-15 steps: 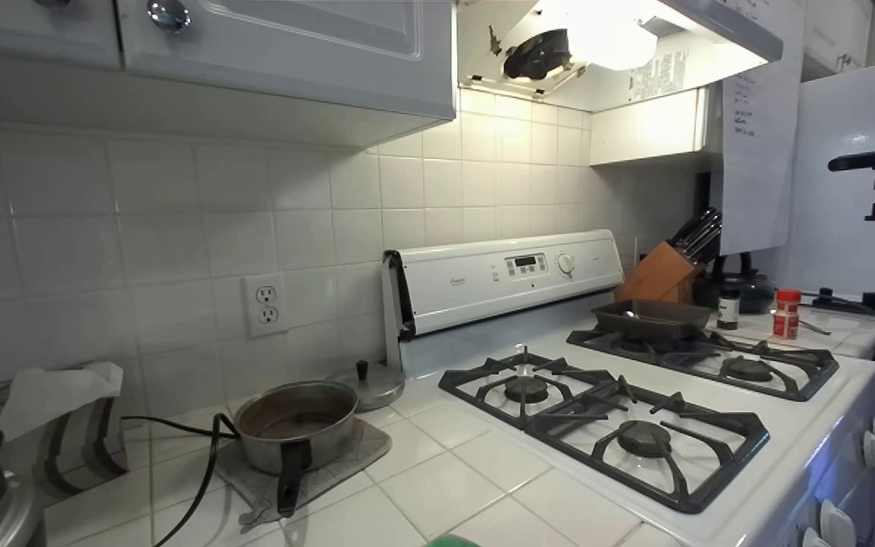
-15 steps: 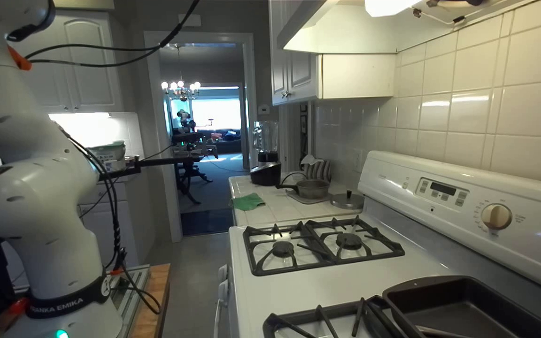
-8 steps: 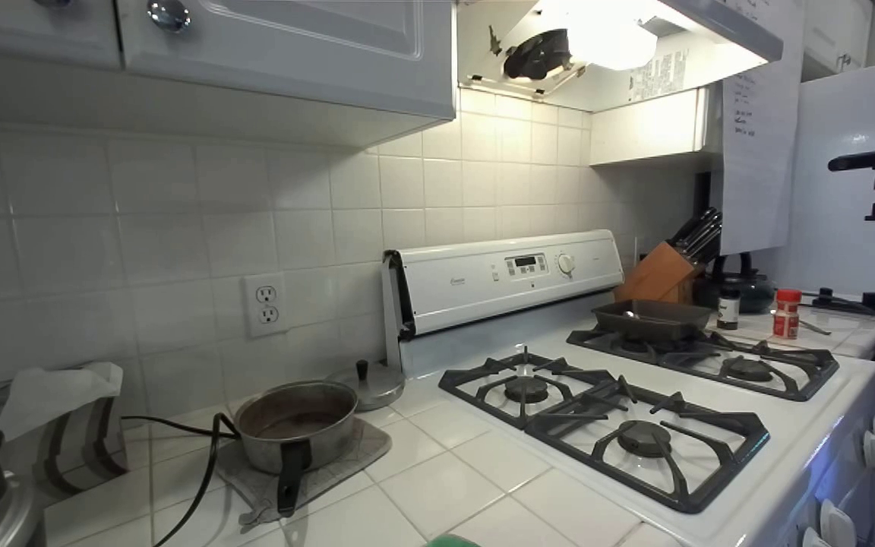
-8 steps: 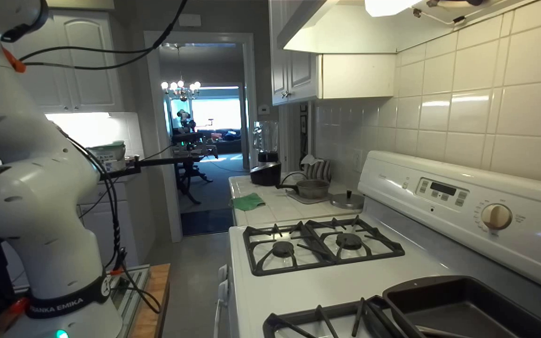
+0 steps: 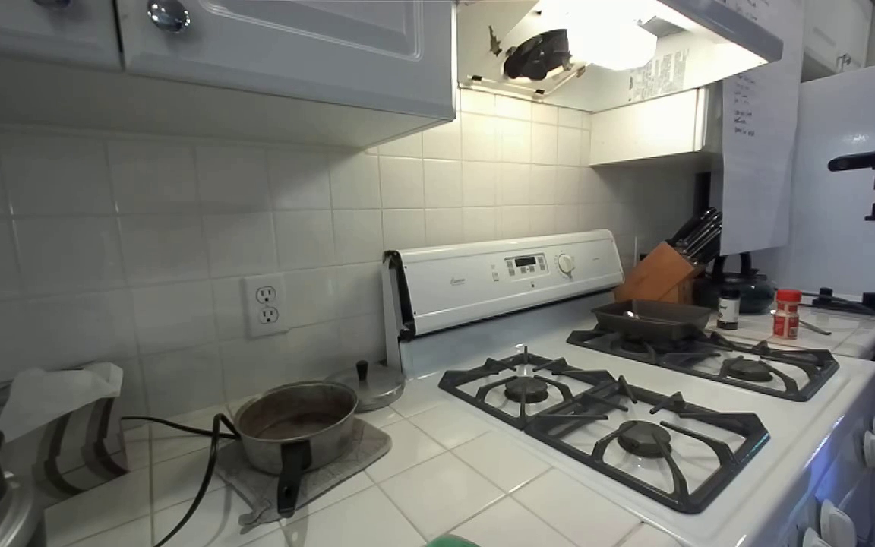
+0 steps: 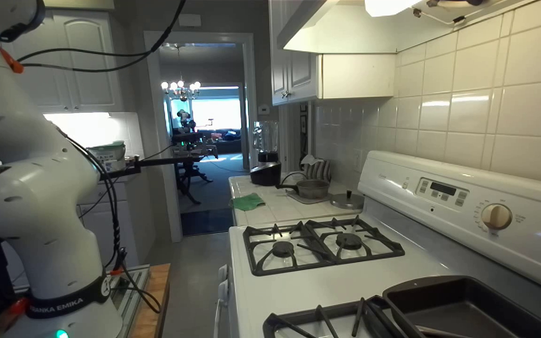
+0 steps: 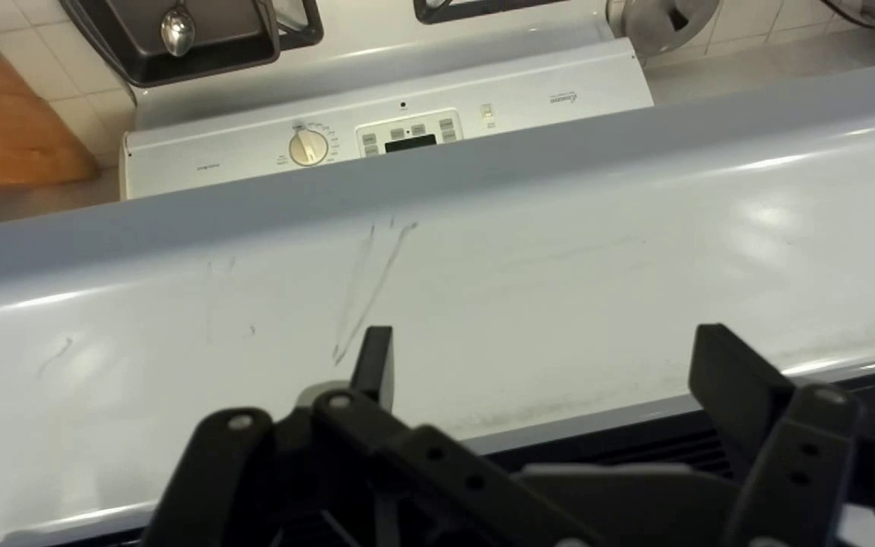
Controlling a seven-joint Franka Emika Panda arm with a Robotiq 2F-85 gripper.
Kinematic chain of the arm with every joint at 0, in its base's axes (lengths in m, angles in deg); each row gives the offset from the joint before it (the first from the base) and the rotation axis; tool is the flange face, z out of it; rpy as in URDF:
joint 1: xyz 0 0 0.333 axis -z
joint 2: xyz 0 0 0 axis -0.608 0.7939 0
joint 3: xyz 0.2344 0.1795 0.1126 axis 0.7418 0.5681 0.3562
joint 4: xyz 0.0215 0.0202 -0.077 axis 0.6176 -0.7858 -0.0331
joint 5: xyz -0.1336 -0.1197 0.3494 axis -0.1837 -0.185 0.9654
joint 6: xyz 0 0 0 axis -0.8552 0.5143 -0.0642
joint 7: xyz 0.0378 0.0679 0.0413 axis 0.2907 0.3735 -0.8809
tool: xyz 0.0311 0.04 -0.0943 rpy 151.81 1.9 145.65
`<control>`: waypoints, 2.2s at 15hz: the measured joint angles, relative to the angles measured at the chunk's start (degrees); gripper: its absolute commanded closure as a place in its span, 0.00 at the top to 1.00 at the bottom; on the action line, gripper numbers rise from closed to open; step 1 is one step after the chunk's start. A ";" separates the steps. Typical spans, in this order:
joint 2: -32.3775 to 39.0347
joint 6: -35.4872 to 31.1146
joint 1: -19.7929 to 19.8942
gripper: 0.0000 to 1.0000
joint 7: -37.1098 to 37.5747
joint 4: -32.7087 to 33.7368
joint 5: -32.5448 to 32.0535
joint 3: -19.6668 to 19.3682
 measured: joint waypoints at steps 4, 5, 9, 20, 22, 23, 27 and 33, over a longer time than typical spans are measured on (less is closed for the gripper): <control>-1.32 0.19 -0.18 1.00 -1.47 -2.53 0.66 -0.94; -1.76 0.17 -0.18 1.00 -2.27 -3.11 0.68 -1.12; -3.85 -0.99 -0.20 1.00 -6.05 -5.06 0.68 -1.70; -5.29 -5.09 -0.12 1.00 -9.55 -8.93 0.68 -2.83; -5.44 -5.33 -0.13 1.00 -9.55 -9.36 0.68 -2.82; -5.58 -5.35 -0.14 1.00 -9.55 -9.56 0.68 -2.81; -6.37 -5.14 -0.18 1.00 -9.55 -10.35 0.68 -2.75; -7.74 -4.64 -0.15 1.00 -9.55 -12.90 0.87 -3.23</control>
